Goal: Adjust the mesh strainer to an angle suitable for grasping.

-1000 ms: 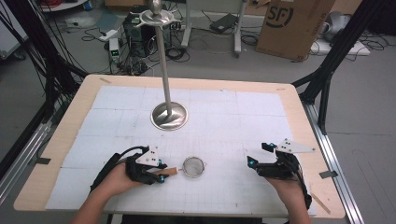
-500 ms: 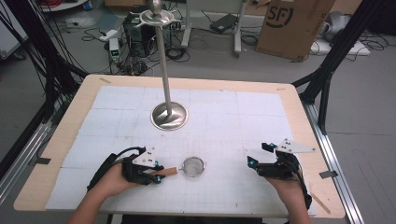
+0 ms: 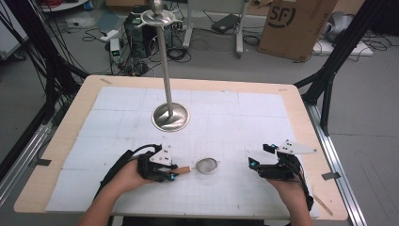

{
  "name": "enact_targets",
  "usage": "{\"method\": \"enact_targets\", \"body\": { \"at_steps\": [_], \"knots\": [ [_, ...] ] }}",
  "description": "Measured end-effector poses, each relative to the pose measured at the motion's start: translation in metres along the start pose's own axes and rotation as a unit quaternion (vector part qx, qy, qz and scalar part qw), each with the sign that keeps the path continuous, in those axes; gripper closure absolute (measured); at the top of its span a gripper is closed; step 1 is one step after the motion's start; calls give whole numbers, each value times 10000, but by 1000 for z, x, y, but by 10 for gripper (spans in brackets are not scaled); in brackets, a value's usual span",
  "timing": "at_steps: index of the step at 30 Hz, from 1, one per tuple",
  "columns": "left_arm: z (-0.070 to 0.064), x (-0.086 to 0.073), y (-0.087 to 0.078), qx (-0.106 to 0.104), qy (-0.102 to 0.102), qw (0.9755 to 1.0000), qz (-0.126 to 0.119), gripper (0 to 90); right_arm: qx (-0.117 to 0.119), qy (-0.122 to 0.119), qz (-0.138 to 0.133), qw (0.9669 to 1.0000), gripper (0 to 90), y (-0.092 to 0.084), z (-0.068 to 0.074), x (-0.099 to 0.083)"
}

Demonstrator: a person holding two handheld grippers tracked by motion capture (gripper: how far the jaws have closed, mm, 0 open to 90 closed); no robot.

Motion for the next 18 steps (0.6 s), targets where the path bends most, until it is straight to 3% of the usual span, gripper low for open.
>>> {"method": "enact_targets", "body": {
  "at_steps": [6, 18],
  "knots": [
    [1, 25, 20, 32, 245, 9995, 178, 693, 3, 20, -20, 10000, 147, -2, 0, 1],
    [-3, 57, 51, 48, 391, 9992, 97, 693, -7, 46, -52, 10000, 147, -4, -2, 0]
  ]
}}
Point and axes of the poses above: each handheld gripper's, and its own axes: y roughly forward along the jaws, x roughly out of its top, z roughly to its left, the point moved 2 cm from there along y, roughly forward along the jaws
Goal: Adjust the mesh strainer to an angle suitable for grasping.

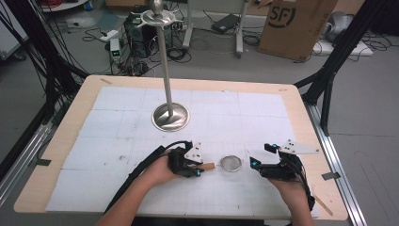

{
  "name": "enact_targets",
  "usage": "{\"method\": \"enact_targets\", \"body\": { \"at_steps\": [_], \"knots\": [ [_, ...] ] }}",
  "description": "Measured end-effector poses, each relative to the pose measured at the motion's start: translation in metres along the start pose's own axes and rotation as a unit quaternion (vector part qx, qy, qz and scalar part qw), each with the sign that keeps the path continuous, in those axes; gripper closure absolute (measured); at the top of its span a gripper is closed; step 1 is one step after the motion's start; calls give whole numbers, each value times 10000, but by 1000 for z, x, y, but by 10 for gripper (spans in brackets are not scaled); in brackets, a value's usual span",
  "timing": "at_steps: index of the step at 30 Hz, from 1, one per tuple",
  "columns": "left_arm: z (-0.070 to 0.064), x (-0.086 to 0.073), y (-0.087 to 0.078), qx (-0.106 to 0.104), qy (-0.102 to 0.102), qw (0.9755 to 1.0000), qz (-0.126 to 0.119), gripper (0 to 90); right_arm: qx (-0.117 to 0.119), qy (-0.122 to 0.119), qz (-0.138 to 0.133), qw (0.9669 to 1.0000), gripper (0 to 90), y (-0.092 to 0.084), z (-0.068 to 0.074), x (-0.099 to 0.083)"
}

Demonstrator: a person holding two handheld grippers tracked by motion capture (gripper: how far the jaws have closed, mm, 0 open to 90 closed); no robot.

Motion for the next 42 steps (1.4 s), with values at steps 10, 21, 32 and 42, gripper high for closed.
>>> {"method": "enact_targets", "body": {
  "at_steps": [10, 21, 32, 42],
  "knots": [
    [-7, 14, 12, -42, 201, 9997, 100, 681, -12, 5, -14, 10000, 147, -1, 0, 0],
    [-6, 0, 2, 36, -25, 9998, 191, 567, -20, 39, -43, 10000, 147, -4, -1, 0],
    [14, -18, -14, 538, -457, 9972, 235, 550, -19, 20, -34, 10000, 147, -3, 0, 0],
    [23, -23, -16, 744, -685, 9947, 181, 528, -19, 27, 2, 10000, 147, -3, 0, -1]
  ]
}}
Point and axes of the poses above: each handheld gripper's, and its own axes: y roughly forward along the jaws, x roughly out of its top, z roughly to its left, the point moved 2 cm from there along y, roughly forward along the jaws
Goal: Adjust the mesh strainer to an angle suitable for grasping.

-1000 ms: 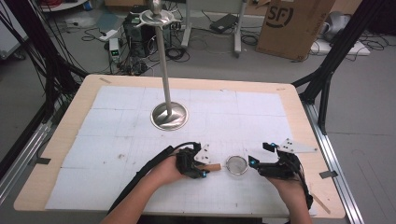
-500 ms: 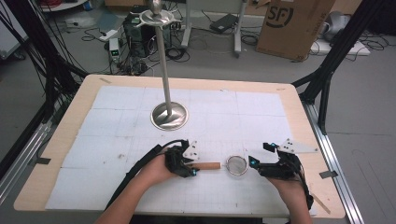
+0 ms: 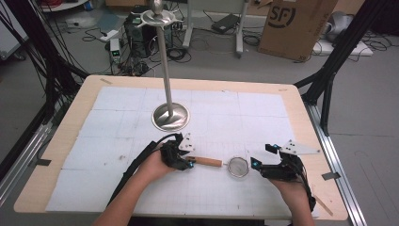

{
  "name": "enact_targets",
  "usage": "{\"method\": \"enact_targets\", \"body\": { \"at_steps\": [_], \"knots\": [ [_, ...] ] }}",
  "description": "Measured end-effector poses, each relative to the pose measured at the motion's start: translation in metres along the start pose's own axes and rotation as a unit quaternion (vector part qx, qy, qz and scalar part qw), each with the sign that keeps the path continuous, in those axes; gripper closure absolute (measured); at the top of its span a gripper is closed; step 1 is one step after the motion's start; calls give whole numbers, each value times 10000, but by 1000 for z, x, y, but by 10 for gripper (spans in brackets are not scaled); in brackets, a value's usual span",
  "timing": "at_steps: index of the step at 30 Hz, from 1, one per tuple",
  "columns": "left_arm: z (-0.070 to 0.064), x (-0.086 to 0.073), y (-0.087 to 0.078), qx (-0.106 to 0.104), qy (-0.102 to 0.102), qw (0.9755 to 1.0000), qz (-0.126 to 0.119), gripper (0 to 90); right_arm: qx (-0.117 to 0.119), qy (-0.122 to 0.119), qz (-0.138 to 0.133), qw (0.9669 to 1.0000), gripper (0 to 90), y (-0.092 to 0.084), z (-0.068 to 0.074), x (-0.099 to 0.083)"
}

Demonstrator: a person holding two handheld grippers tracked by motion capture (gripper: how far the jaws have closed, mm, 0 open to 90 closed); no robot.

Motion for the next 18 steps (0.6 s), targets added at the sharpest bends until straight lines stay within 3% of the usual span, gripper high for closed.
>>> {"method": "enact_targets", "body": {
  "at_steps": [9, 18],
  "knots": [
    [8, -19, -23, 57, -271, 9993, -246, 469, 10, -14, -13, 10000, 147, 0, 1, 0],
    [10, -53, -54, 167, -591, 9957, -699, 412, -27, -5, -11, 10000, 147, 0, 1, 0]
  ]
}}
Point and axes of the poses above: each handheld gripper's, and its own axes: y roughly forward along the jaws, x roughly out of its top, z roughly to its left, the point moved 2 cm from there along y, roughly forward along the jaws
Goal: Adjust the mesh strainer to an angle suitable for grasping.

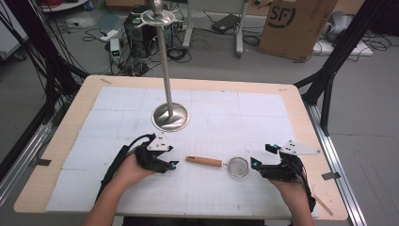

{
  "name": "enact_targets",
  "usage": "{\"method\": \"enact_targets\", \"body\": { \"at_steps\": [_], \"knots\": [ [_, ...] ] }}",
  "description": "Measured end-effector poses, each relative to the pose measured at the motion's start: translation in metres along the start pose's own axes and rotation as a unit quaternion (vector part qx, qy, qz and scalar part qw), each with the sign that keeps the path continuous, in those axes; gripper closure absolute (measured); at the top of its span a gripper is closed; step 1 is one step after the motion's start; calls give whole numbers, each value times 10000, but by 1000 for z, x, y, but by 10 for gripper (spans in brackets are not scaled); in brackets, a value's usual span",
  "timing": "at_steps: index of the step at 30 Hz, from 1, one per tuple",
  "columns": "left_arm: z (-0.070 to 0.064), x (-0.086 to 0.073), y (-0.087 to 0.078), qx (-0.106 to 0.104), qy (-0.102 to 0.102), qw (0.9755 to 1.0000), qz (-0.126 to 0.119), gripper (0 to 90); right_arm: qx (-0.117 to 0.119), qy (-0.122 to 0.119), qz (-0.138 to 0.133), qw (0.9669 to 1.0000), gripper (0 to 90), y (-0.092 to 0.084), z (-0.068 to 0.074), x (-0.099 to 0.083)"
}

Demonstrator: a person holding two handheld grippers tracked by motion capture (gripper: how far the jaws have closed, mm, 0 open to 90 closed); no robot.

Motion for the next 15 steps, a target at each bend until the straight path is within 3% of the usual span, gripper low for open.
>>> {"method": "enact_targets", "body": {
  "at_steps": [5, 15],
  "knots": [
    [7, -6, -18, 190, -158, 9994, -238, 372, 21, -50, 68, 10000, 147, 4, 3, 0],
    [15, -17, -38, 247, -353, 9978, -501, 256, 24, -62, 30, 10000, 146, 7, 4, 4]
  ]
}}
Point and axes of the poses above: each handheld gripper's, and its own axes: y roughly forward along the jaws, x roughly out of its top, z roughly to its left, the point moved 2 cm from there along y, roughly forward along the jaws
